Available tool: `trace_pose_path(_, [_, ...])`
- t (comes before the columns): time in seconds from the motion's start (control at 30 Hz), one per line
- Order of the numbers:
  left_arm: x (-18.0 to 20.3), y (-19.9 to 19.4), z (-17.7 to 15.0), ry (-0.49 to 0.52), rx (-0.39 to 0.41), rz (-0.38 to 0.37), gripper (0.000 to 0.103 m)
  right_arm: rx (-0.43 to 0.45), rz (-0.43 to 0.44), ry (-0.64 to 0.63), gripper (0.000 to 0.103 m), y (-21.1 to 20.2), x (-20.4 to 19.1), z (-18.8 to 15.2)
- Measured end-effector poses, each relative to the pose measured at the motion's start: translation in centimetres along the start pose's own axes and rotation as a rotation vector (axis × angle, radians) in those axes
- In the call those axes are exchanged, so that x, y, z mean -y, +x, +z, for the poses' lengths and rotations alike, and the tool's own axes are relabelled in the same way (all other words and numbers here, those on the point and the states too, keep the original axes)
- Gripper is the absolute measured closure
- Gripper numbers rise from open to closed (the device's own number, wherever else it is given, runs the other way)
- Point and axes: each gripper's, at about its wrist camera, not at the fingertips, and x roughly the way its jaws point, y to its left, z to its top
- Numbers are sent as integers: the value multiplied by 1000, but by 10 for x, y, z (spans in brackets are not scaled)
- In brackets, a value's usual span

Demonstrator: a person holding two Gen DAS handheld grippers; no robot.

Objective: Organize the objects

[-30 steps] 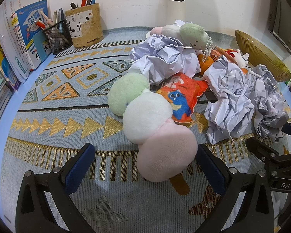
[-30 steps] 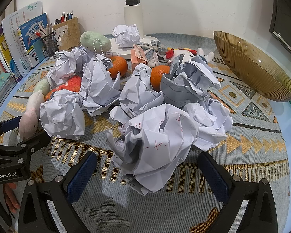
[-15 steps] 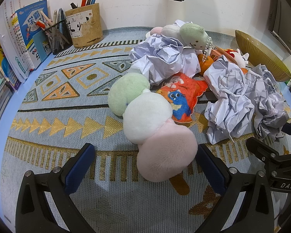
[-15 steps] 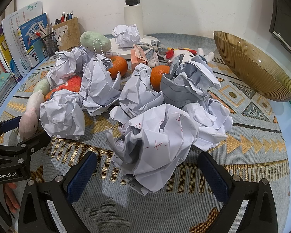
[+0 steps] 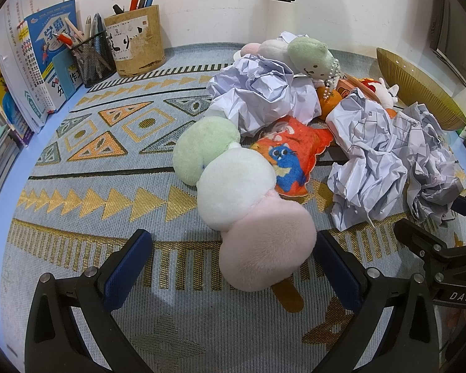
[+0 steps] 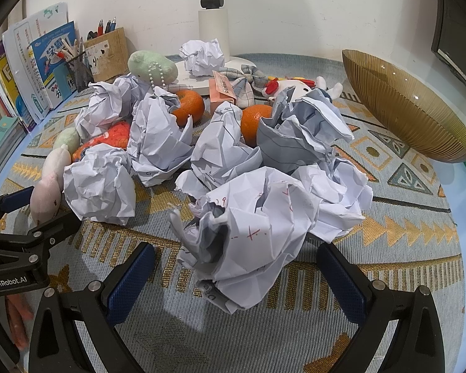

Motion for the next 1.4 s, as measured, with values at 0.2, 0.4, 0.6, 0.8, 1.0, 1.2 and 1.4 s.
trace_pose_path(0.2, [0,0,-1,1,0,0,0,0,1,1,0,0,0,0])
trace_pose_path(0.4, [0,0,-1,1,0,0,0,0,1,1,0,0,0,0])
trace_pose_path(0.6, [1,0,-2,12,0,-11,0,5,24,5,0,1,6,1])
trace_pose_path(0.8, [2,-1,-4,7,3,-23,1,20,59,39,0,-3,13,-1])
trace_pose_path(1.0, [-12,-5,-4,-14,22,-90,1,65,46,24,1,-14,11,-1])
trace_pose_path(1.2, [0,1,5,-8,44,-149,31,107,46,34,17,-23,13,-4])
trace_pose_path(1.4, [-8,-11,9,-64,148,-215,57,216,145,39,52,-43,16,-8])
